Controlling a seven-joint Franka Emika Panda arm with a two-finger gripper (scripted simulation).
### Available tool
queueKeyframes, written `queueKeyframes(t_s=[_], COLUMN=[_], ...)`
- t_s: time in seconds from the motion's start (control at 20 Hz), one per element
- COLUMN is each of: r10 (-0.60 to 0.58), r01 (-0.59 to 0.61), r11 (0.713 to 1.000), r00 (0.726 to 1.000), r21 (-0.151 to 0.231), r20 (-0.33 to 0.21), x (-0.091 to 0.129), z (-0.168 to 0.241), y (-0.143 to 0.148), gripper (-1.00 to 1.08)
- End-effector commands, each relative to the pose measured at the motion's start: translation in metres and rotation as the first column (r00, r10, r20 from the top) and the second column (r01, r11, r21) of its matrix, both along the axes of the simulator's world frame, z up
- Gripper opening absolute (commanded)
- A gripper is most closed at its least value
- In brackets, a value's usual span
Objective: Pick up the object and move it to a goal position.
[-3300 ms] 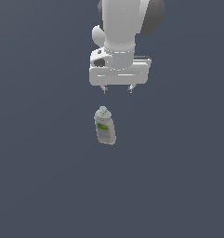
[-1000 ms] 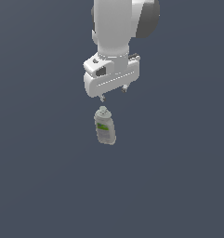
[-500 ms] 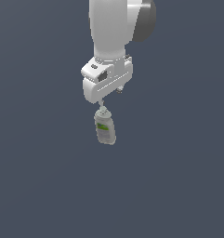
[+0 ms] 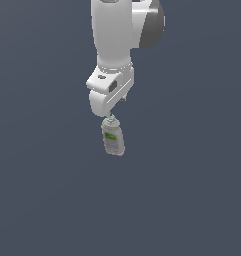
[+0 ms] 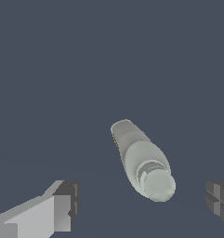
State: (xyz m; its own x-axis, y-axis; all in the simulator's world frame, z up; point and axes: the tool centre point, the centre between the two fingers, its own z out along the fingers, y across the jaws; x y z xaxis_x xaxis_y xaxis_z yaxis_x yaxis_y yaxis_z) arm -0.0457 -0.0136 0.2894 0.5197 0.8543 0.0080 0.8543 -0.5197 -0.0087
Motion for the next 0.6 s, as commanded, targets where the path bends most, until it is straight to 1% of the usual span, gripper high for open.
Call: queueKeyframes(t_s=[0.0, 0.3, 0.55], r10=[0.062, 0.192, 0.267], r01=[-0.062, -0.192, -0.267], r11=[0.998, 0.981, 0.964], r00=[0.998, 0.981, 0.964], r21=[-0.002, -0.006, -0.009], r20=[0.001, 0.003, 0.003], x=[0.002, 0.005, 0.007], z=[-0.002, -0.005, -0.007], y=[-0.003, -0.009, -0.013], gripper=[1.0, 1.0, 1.0])
